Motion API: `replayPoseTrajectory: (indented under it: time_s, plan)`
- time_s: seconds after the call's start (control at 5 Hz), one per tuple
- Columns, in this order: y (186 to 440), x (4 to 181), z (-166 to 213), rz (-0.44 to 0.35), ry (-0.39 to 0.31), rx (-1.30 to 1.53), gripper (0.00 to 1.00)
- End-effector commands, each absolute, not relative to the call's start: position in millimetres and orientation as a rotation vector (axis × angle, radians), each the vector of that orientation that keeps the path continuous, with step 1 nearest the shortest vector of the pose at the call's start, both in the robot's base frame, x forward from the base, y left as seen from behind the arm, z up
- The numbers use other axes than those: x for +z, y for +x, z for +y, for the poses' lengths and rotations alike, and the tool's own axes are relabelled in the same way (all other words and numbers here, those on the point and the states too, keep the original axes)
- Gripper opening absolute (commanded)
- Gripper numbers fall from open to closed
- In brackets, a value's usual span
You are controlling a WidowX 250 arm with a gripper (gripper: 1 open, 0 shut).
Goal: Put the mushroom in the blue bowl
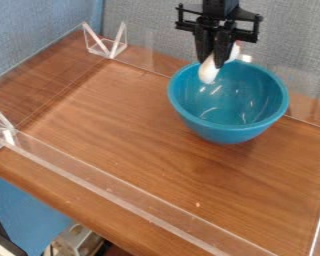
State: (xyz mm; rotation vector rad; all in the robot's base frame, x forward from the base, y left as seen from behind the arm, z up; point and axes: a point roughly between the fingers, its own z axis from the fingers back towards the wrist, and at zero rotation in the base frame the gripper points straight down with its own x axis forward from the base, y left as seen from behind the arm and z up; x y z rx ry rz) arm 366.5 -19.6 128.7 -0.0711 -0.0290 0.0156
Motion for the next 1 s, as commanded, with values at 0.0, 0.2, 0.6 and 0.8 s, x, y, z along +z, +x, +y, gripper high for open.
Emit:
replayPoseTrajectory:
  time_s: [0.0, 0.2, 0.6, 0.8]
  plan:
    - [370, 140.6, -16, -0.072, -0.070, -0.018, 0.00]
    - [371, 136.7, -28, -0.053, -0.068, -0.005, 0.00]
    - [364, 136.5, -38, -0.016, -0.069, 0.012, 0.00]
    - [358, 139.3, -36, 0.001, -0.072, 0.019, 0.00]
